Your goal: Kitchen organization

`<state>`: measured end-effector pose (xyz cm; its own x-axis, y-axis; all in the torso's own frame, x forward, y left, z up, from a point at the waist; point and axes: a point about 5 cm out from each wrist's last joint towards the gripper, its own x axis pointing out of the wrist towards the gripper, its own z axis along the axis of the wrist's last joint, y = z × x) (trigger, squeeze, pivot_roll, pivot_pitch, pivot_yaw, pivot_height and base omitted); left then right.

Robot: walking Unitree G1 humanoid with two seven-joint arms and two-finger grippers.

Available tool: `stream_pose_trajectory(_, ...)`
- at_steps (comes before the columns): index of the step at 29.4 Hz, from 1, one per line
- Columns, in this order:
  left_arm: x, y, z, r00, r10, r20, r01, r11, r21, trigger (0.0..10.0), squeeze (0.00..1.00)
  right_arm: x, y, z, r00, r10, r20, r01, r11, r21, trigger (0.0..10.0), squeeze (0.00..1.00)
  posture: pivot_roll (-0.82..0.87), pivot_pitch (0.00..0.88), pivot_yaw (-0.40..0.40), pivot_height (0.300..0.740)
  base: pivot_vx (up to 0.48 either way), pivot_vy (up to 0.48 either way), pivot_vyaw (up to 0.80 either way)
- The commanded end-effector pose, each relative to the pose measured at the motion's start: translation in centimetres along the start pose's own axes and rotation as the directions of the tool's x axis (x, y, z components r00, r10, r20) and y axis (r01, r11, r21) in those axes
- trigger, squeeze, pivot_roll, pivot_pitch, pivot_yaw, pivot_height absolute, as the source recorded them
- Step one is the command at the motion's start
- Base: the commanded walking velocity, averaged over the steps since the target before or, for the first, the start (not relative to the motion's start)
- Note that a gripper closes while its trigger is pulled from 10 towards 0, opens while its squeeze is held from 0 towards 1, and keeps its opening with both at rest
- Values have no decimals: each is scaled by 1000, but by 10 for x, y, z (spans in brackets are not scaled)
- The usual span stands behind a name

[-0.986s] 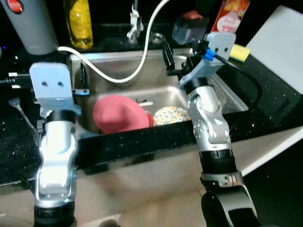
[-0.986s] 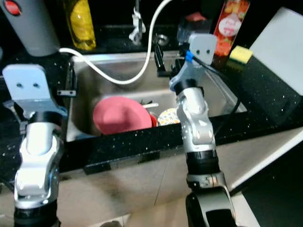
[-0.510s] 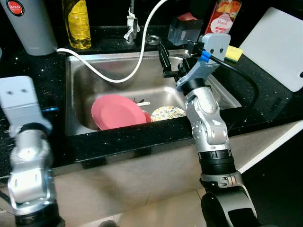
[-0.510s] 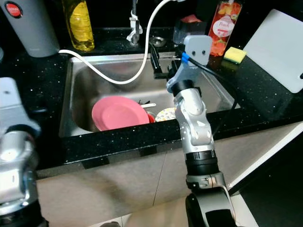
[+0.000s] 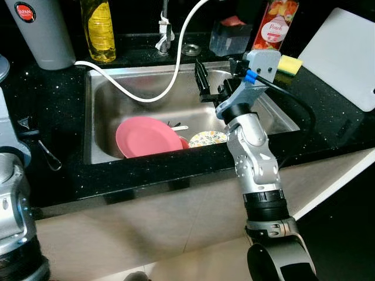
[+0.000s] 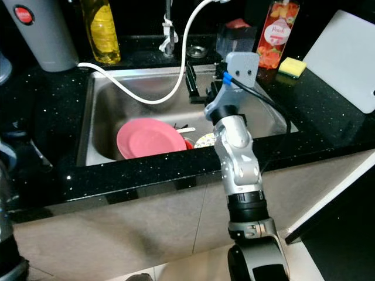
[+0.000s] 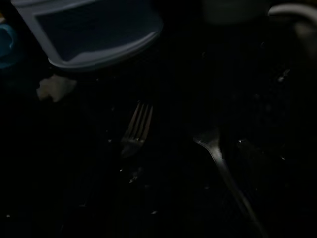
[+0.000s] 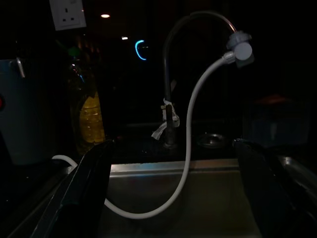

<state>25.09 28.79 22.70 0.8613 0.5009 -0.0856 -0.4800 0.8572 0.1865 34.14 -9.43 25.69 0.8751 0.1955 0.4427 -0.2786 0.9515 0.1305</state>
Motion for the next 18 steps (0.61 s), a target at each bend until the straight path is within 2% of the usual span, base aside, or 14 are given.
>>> stream_pose_trajectory(1,4,-4,-10,997,-40,-61,41,999,13,10000,1000,-4,-2,-3,1000,-13,-10,13,1000,1,10000,0,240,0,2,740,0,0,0)
stream_pose_trajectory(10,8,-21,-17,990,-115,-77,112,993,-35,10000,1000,-6,-2,-5,1000,-21,-21,21,1000,1,10000,0,240,0,9,740,0,0,0)
stream_pose_trajectory(11,9,-23,-17,990,-120,-79,118,992,-32,10000,239,-6,-2,-5,1000,-21,-22,21,1000,1,10000,0,240,0,8,740,0,0,0)
stream_pose_trajectory(12,9,-23,-17,990,-120,-79,118,992,-32,10000,239,-6,-2,-5,1000,-21,-22,21,1000,1,10000,0,240,0,8,740,0,0,0)
stream_pose_trajectory(13,9,-26,-20,986,-141,-90,138,990,-40,10000,0,-6,-2,-6,999,-20,-25,20,1000,3,10000,0,242,0,5,740,0,0,0)
stream_pose_trajectory(17,11,-33,-36,971,-178,-161,167,983,-78,10000,0,-7,0,-8,999,-12,-32,12,1000,6,10000,0,241,0,2,740,0,0,0)
stream_pose_trajectory(18,11,-36,-48,960,-186,-211,170,981,-91,10000,0,-7,1,-8,999,-8,-34,8,1000,6,10000,0,239,0,-1,740,0,0,0)
